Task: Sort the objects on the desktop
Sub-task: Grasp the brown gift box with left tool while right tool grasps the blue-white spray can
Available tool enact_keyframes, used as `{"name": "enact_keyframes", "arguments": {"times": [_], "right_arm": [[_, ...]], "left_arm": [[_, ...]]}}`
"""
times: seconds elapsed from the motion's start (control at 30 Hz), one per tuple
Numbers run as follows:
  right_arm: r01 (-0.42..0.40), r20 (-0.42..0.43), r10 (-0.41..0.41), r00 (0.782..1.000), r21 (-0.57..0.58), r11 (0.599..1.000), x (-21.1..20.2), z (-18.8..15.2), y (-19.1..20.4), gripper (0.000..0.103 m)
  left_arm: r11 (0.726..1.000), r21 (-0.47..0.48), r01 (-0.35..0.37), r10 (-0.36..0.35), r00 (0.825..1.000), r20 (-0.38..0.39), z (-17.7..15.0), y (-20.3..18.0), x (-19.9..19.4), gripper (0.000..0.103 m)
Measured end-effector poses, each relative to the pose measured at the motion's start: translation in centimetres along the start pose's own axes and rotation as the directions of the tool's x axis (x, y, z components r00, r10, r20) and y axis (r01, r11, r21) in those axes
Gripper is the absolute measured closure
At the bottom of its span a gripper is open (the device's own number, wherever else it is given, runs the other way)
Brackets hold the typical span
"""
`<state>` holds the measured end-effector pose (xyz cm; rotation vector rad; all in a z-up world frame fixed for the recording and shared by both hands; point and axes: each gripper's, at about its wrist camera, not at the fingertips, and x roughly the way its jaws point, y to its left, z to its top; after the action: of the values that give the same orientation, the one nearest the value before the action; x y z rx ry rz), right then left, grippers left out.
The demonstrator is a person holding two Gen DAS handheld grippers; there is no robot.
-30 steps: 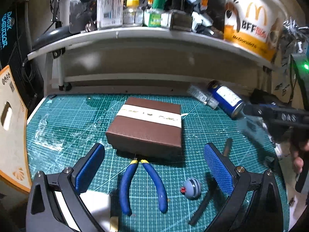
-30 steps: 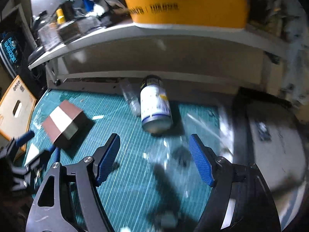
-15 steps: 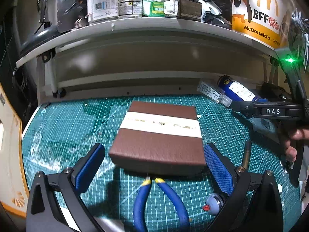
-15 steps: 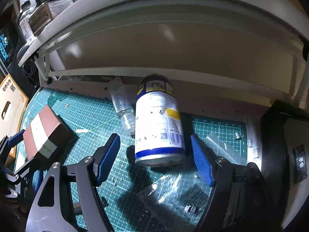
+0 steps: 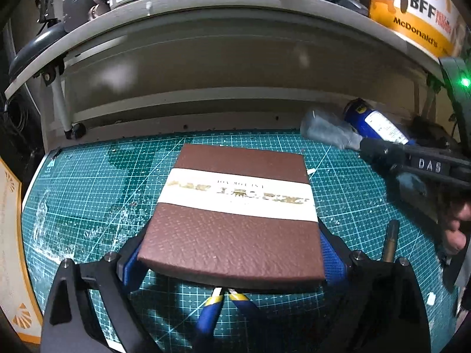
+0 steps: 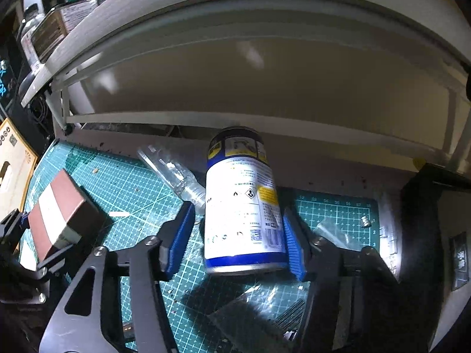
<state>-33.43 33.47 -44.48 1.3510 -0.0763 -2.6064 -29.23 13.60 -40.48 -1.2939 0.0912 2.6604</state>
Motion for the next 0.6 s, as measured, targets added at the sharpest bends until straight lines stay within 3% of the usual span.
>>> {"name": "enact_keyframes", "arguments": {"times": [0.07,0.37,0.6], "right_arm": [[-0.003,-0.001,0.003,1.0,-0.001,1.0,-0.1,-0.2,0.3,0.06],[-0.002,0.039,0.002,0.999,0.012,1.0,-1.8,-0.3,0.5,0.061],[-0.011,0.068,0.008,0.998,0.044,0.999,-4.5,-0.5,0.4,0.061]], "left_arm": [[1.0,-0.016,0.02,-0.02,1.0,0.011,-0.1,0.0,-0.2,0.009],[0.998,-0.038,0.048,-0.044,0.996,0.078,-0.5,0.5,-2.6,0.009],[0.998,-0.054,0.044,-0.04,0.996,0.074,-0.3,1.4,-3.7,0.009]]}}
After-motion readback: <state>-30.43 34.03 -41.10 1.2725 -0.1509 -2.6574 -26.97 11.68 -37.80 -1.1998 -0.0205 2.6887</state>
